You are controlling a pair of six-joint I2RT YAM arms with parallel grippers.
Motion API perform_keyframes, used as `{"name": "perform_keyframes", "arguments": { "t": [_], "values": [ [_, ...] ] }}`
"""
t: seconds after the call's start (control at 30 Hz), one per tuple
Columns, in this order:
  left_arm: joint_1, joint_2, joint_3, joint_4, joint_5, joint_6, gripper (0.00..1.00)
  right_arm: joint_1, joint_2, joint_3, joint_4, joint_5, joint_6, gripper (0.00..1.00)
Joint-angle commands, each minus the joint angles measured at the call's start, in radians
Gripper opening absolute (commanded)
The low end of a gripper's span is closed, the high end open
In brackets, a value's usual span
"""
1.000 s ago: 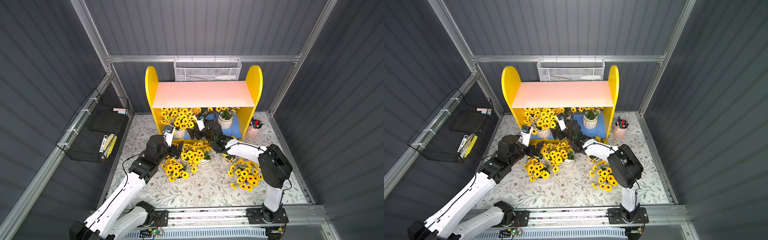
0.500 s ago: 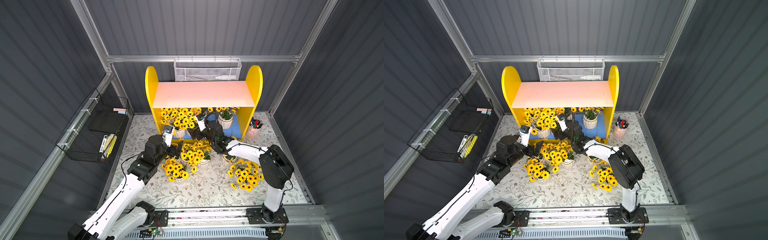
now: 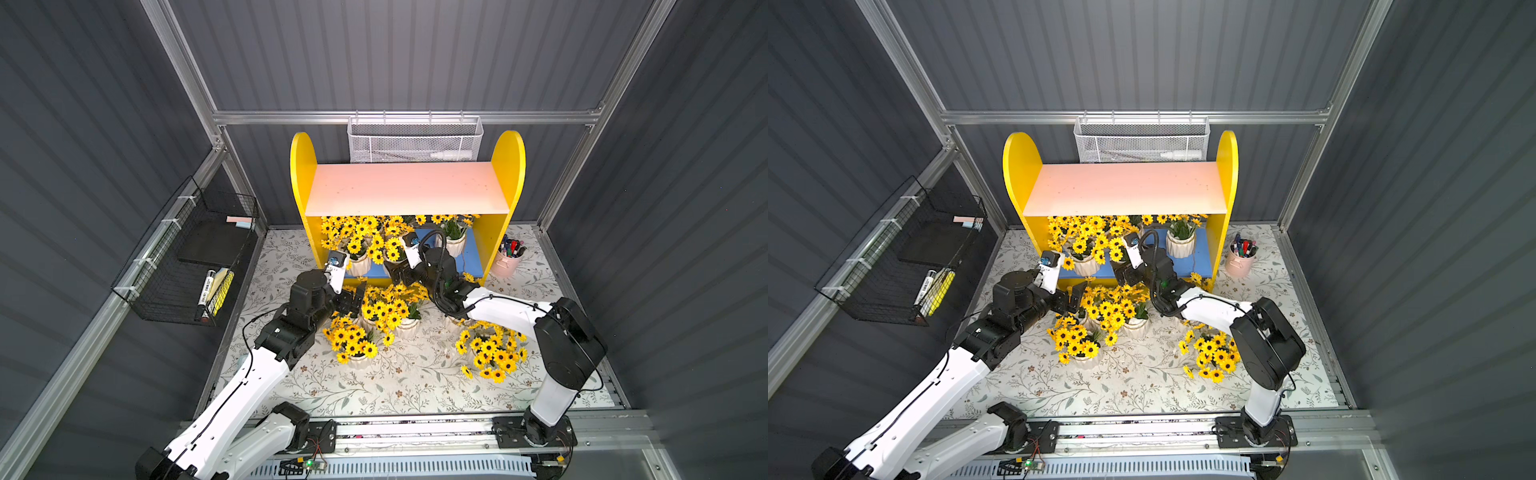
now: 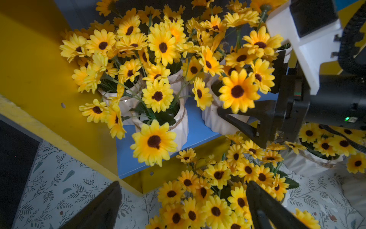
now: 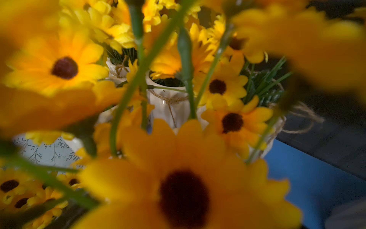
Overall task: Take the sunflower pots off the shelves
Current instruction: Pick up the sunflower pot from the shelf.
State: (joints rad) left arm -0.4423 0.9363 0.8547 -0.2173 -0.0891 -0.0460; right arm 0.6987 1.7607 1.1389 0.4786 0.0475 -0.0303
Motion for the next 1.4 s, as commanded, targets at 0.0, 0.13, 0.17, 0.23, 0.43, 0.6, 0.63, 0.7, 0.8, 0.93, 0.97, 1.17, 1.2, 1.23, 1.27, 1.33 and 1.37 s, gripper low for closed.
{"name": "perform_keyframes", "arguments": {
  "t": [0.0,0.13,0.17,0.23,0.43,0.6,0.63,0.7,0.8,0.93,0.97,1.17,1.2,1.23,1.27,1.33,1.37],
  "values": [
    [-0.006,-0.011,-0.014,0.004,0.000,0.015,0.99,-0.008,0.024,0.045,-0.015,-0.019,0.005,0.99],
    [-0.006,-0.011,-0.013,0.005,0.002,0.017,0.99,-0.008,0.051,0.082,-0.029,-0.019,0.029,0.99],
    [-0.006,-0.011,-0.014,0.004,0.002,0.017,0.99,-0.007,0.059,0.088,-0.032,-0.012,0.033,0.99],
    [-0.006,-0.014,-0.013,0.004,0.002,0.020,0.99,-0.008,0.073,0.094,-0.031,-0.004,0.035,0.99],
    [-0.008,-0.017,-0.014,0.005,0.001,0.024,0.99,-0.006,0.073,0.083,-0.022,0.002,0.024,0.91],
    [-0.010,-0.018,-0.014,0.004,0.000,0.024,0.99,-0.004,0.018,0.033,0.011,-0.029,0.004,0.66],
    [-0.010,-0.016,-0.014,0.005,0.002,0.025,0.99,-0.003,0.003,0.025,0.015,-0.029,-0.002,0.59],
    [-0.012,-0.014,-0.013,0.005,0.007,0.021,1.00,0.001,-0.027,0.008,0.028,-0.023,-0.011,0.45],
    [-0.017,-0.008,-0.014,0.006,0.016,0.020,0.99,0.003,-0.075,-0.016,0.035,-0.033,-0.032,0.36],
    [-0.021,-0.004,-0.013,0.005,0.020,0.021,1.00,0.010,-0.150,-0.070,0.073,-0.034,-0.045,0.30],
    [-0.020,-0.004,-0.014,0.004,0.022,0.021,0.99,0.011,-0.165,-0.081,0.077,-0.035,-0.044,0.29],
    [-0.021,0.004,-0.014,0.005,0.023,0.022,0.99,0.014,-0.225,-0.146,0.106,-0.047,-0.034,0.27],
    [-0.022,0.005,-0.014,0.006,0.023,0.022,0.99,0.019,-0.241,-0.158,0.103,-0.049,-0.034,0.27],
    [-0.022,0.007,-0.014,0.005,0.023,0.020,0.99,0.025,-0.261,-0.173,0.099,-0.052,-0.033,0.26],
    [-0.022,0.009,-0.014,0.005,0.025,0.021,0.99,0.031,-0.286,-0.190,0.089,-0.052,-0.034,0.26],
    [-0.022,0.009,-0.013,0.004,0.027,0.019,0.99,0.048,-0.337,-0.224,0.055,-0.065,-0.044,0.26],
    [-0.022,0.008,-0.012,0.004,0.026,0.019,0.99,0.063,-0.375,-0.245,0.031,-0.059,-0.046,0.26]
  ]
}}
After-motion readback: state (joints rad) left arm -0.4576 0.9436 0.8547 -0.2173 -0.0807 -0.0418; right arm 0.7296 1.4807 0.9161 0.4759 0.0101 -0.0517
